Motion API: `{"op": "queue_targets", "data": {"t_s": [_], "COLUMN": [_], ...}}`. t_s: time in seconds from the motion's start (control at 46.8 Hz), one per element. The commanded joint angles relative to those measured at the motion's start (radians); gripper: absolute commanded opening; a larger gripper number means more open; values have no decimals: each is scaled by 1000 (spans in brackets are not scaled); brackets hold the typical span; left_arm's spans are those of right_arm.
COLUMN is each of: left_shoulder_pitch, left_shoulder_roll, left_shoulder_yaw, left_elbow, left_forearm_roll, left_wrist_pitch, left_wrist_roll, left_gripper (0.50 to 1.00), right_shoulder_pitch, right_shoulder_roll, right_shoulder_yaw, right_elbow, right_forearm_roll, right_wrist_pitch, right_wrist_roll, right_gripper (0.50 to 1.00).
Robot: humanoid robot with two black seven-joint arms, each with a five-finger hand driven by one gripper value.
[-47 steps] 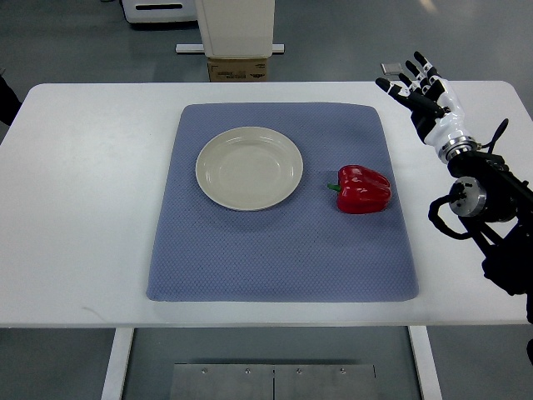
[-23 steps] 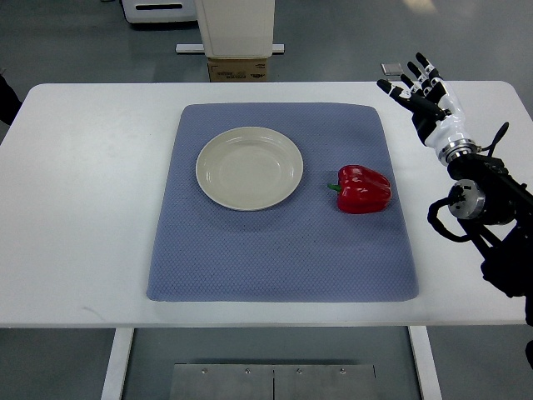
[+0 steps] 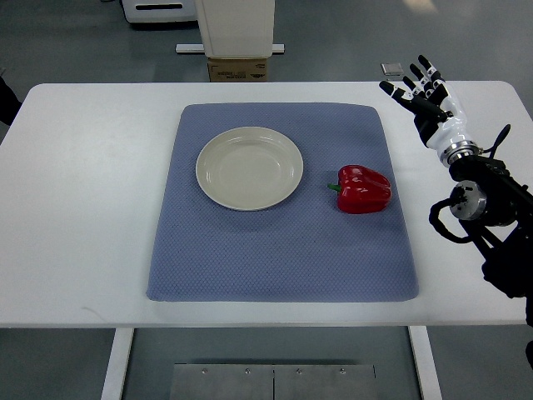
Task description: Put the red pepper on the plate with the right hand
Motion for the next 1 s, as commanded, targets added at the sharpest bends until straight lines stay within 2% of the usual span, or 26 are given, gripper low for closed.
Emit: {"op": "queue_targets", "data": {"t_s": [0.0,0.192,0.513,0.855,0.984], "left_shoulder_pitch": [0,0,0,0,0], "left_shoulder_roll": [0,0,0,0,0], "left_shoulder_yaw": [0,0,0,0,0], "left_elbow": [0,0,0,0,0], "left_forearm_roll": [0,0,0,0,0], "left_wrist_pitch": [0,0,0,0,0], "left_wrist_roll": [1,0,1,1,0], "left_gripper": [1000,1000,1000,1000,1000], "right_shoulder_pitch": [3,10,56,147,191], "right_shoulder_roll": [1,-10,-103,-197,-246], "right_shoulder_yaw": [0,-32,-179,-360,-427], "right_elbow": [-1,2,7,21,36], "right_forearm_roll": [-1,-4,-4,-10,-12], "right_wrist_pitch": [-1,-1,15,84,161], "right_wrist_roll": [8,2,2,-6,-9], "right_gripper": [1000,1000,1000,998,998]}}
